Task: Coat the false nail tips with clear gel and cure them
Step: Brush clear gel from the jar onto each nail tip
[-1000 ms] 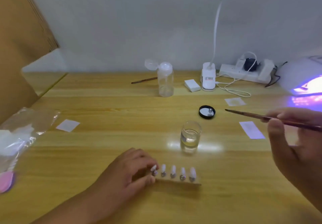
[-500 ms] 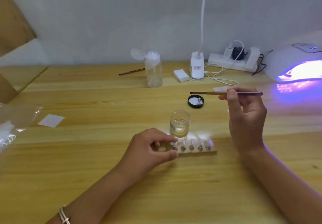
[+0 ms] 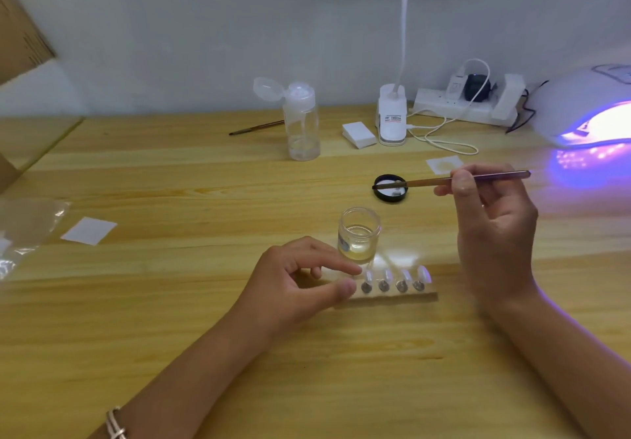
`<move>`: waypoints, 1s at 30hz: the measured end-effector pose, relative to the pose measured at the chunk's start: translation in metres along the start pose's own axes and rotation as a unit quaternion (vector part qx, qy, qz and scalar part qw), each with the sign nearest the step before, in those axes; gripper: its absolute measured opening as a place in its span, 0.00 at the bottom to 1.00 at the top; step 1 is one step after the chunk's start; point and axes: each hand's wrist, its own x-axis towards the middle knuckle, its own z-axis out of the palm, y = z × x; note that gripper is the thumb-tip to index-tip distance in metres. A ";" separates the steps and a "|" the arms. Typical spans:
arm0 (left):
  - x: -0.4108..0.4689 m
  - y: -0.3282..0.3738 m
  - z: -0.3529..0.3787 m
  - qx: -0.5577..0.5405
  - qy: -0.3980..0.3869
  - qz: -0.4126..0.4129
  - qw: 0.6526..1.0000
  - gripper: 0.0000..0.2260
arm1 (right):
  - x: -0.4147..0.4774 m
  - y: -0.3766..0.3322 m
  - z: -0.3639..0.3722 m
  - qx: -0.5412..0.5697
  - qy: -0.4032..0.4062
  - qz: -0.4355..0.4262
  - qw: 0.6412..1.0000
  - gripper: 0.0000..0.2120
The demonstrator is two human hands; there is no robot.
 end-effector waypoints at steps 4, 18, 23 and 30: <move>0.002 -0.001 0.001 -0.004 -0.005 0.011 1.000 0.07 | -0.001 -0.002 -0.002 -0.006 -0.001 -0.004 1.000 0.05; 0.003 -0.002 0.006 0.006 0.025 0.048 0.998 0.10 | -0.005 -0.005 0.002 0.006 -0.006 -0.004 1.000 0.05; 0.004 -0.002 0.007 -0.006 0.019 0.043 0.999 0.09 | -0.006 -0.006 0.004 -0.007 -0.022 -0.020 1.000 0.06; 0.003 -0.001 0.006 -0.003 0.019 0.050 0.999 0.09 | -0.007 -0.007 0.002 -0.006 -0.025 -0.021 0.999 0.07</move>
